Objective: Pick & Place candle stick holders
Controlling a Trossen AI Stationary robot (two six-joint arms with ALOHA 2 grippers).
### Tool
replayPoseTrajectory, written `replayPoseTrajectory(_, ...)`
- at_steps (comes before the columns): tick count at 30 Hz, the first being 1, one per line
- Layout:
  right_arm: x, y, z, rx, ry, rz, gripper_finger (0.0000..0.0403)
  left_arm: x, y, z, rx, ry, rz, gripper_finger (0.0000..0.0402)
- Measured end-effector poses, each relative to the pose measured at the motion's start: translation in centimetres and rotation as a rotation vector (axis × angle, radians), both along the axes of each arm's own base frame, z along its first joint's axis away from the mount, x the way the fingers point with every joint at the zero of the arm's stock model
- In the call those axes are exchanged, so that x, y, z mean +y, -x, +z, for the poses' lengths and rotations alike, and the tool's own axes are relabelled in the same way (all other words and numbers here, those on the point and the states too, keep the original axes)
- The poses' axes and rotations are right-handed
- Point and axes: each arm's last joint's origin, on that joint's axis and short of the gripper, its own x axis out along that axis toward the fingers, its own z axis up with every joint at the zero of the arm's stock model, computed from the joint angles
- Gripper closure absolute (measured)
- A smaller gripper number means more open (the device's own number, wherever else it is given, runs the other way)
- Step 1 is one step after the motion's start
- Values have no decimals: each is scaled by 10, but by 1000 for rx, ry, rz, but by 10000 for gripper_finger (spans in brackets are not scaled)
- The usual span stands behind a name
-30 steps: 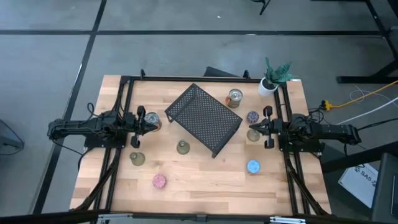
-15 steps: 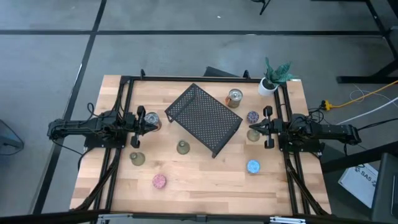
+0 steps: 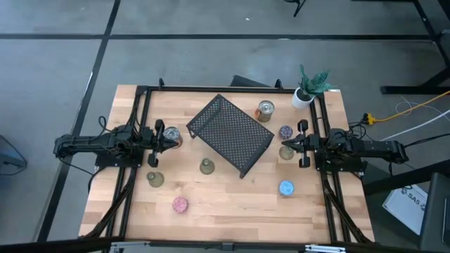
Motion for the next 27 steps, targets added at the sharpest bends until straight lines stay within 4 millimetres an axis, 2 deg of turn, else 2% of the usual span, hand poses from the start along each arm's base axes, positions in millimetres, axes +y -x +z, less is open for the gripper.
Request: replayPoseTrajectory(27,0,0,3,-27,-29,3,397,0,0,0,0,0,0,400)
